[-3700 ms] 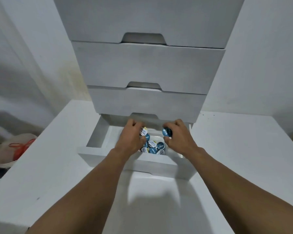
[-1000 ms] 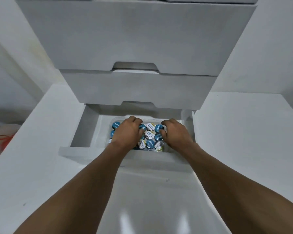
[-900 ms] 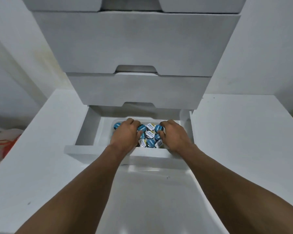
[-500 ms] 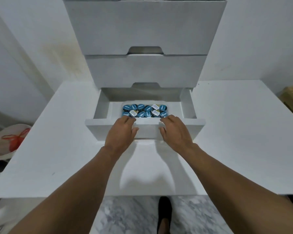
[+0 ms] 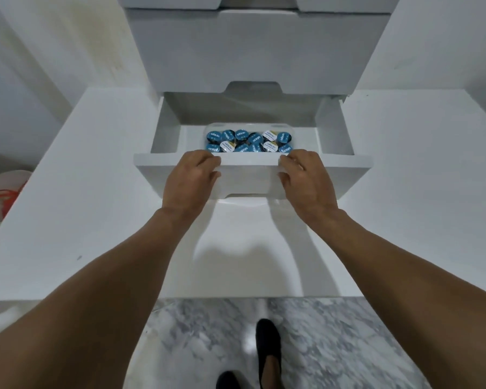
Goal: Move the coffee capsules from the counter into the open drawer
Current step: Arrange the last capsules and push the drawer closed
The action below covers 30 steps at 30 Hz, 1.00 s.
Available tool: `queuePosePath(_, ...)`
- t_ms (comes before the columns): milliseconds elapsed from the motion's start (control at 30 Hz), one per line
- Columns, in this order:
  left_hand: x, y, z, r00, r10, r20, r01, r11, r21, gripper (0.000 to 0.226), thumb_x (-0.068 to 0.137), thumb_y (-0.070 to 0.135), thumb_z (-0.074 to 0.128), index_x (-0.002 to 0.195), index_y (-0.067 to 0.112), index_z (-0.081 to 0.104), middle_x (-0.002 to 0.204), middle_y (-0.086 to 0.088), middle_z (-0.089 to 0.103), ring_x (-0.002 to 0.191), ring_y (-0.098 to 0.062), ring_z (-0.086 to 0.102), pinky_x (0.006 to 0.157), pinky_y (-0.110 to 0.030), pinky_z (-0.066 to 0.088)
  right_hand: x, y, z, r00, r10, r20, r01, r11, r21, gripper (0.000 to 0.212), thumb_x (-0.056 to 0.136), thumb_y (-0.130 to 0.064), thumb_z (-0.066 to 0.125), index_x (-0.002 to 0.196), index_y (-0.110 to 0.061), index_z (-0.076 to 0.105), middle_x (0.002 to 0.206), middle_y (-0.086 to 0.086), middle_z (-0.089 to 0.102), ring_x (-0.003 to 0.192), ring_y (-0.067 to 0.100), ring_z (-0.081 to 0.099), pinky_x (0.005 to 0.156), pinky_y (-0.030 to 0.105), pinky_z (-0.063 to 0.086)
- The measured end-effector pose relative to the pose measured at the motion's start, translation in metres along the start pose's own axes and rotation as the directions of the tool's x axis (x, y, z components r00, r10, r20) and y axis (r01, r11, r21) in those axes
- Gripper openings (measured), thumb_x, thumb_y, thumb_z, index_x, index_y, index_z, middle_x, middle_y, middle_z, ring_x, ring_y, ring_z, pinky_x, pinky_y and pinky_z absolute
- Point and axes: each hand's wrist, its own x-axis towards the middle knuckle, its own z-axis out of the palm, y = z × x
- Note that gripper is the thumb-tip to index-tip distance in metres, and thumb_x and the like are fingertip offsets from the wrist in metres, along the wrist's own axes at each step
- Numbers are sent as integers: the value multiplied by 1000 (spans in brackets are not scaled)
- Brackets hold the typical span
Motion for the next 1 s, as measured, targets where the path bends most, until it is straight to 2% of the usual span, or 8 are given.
queuePosePath(167, 3, -11, 7, 999, 32, -44, -31, 999, 26, 16, 83, 8, 67, 99, 3, 69, 98, -14, 67, 91, -34, 61, 65, -41, 55, 3, 7, 12, 996, -51, -71, 43, 993, -106, 11, 81, -2, 66, 93, -3, 66, 96, 13, 64, 85, 32, 57, 65, 35, 52)
queuePosePath(300, 4, -15, 8, 996, 56, -75, -54, 998, 24, 15, 82, 9, 70, 96, 3, 71, 93, -14, 69, 84, -35, 62, 60, -39, 54, 4, 7, 17, 994, -61, -90, 47, 986, -160, 16, 78, 1, 70, 93, -4, 67, 95, 12, 64, 84, 31, 57, 64, 33, 51)
queuePosePath(467, 4, -15, 8, 995, 49, -85, -47, 998, 32, 15, 79, 10, 73, 93, 4, 72, 88, -13, 70, 80, -33, 63, 54, -37, 53, 2, 3, 15, 995, -33, -90, 20, 990, -137, 21, 77, -1, 73, 97, -3, 67, 99, 13, 66, 90, 32, 59, 70, 33, 53)
queuePosePath(633, 8, -14, 5, 997, 50, -63, -47, 998, 53, 18, 78, 11, 74, 94, 5, 72, 89, -12, 70, 81, -32, 63, 54, -37, 55, 8, 9, 14, 993, -43, -109, 31, 993, -115, 18, 74, 4, 73, 89, -4, 68, 92, 12, 66, 85, 33, 60, 62, 33, 53)
queuePosePath(867, 45, -12, -5, 997, 58, -42, -56, 997, 56, 21, 75, 13, 77, 92, 3, 72, 90, -17, 70, 80, -33, 63, 62, -39, 55, 41, 17, 3, 992, -26, -124, 8, 989, -146, 18, 77, -4, 74, 93, -2, 69, 94, 14, 68, 85, 33, 62, 67, 32, 53)
queuePosePath(1000, 62, -20, 8, 999, 33, -31, -31, 997, 69, 17, 74, 9, 77, 89, 4, 73, 85, -15, 70, 77, -32, 63, 60, -37, 54, 56, 31, 15, 995, -28, -97, 13, 988, -156, 17, 77, -6, 75, 92, -2, 69, 92, 13, 68, 83, 32, 61, 66, 31, 52)
